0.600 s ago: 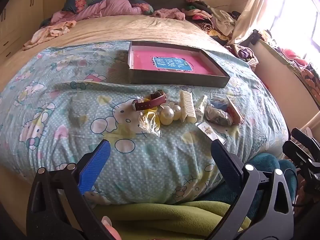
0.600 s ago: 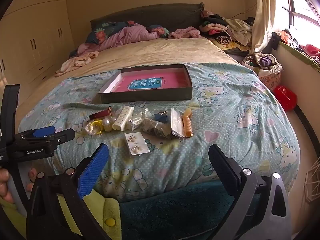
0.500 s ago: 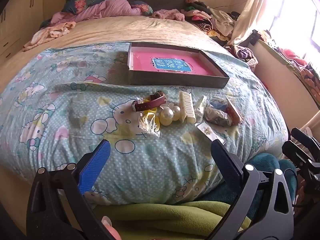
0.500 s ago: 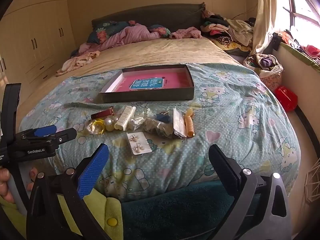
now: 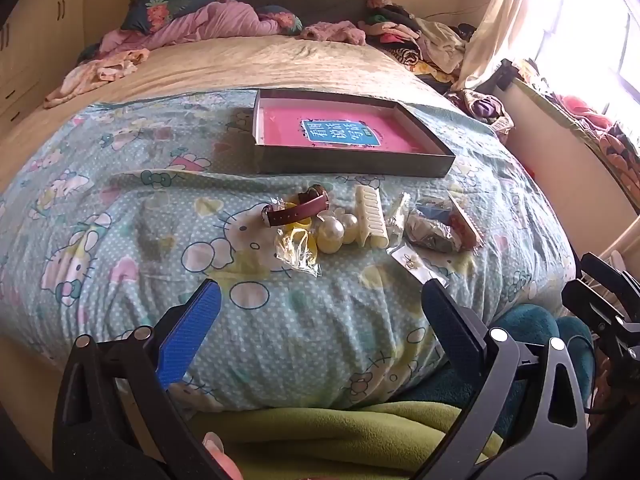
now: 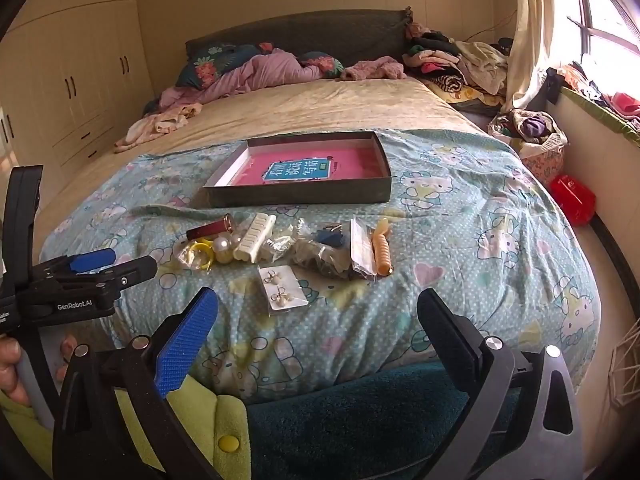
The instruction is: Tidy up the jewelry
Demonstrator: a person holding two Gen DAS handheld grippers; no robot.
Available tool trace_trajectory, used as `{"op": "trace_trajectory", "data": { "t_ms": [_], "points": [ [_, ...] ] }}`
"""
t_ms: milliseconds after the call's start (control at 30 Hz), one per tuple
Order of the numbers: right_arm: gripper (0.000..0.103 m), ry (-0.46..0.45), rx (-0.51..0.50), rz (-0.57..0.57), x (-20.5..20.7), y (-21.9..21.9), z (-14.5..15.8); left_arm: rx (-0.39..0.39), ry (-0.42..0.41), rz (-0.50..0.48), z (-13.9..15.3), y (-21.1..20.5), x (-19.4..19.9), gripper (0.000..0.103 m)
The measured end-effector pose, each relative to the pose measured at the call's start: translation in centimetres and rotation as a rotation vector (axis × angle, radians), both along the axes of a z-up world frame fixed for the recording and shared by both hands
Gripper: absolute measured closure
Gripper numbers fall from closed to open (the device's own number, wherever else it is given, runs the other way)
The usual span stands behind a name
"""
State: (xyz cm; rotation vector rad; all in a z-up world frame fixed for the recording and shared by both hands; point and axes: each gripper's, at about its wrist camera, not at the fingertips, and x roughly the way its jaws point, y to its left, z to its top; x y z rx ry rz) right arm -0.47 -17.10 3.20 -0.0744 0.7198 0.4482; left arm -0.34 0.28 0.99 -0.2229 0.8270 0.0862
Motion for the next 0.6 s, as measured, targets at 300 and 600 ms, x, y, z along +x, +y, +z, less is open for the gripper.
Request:
{"op": "trace_trajectory", "data": {
  "t_ms": [300,600],
  "points": [
    [0.004,0.005,0.002,0.013,-0.16,0.17,-0.2,0.003,-0.004,0.001,-0.07,-0.07,-0.16,0.009],
    [0.004,0.005,0.003,0.013,-0.15,0.22,-0.11,0.008,-0.005,0.0,-0.2,-0.18,-0.13,0.009]
  ]
}}
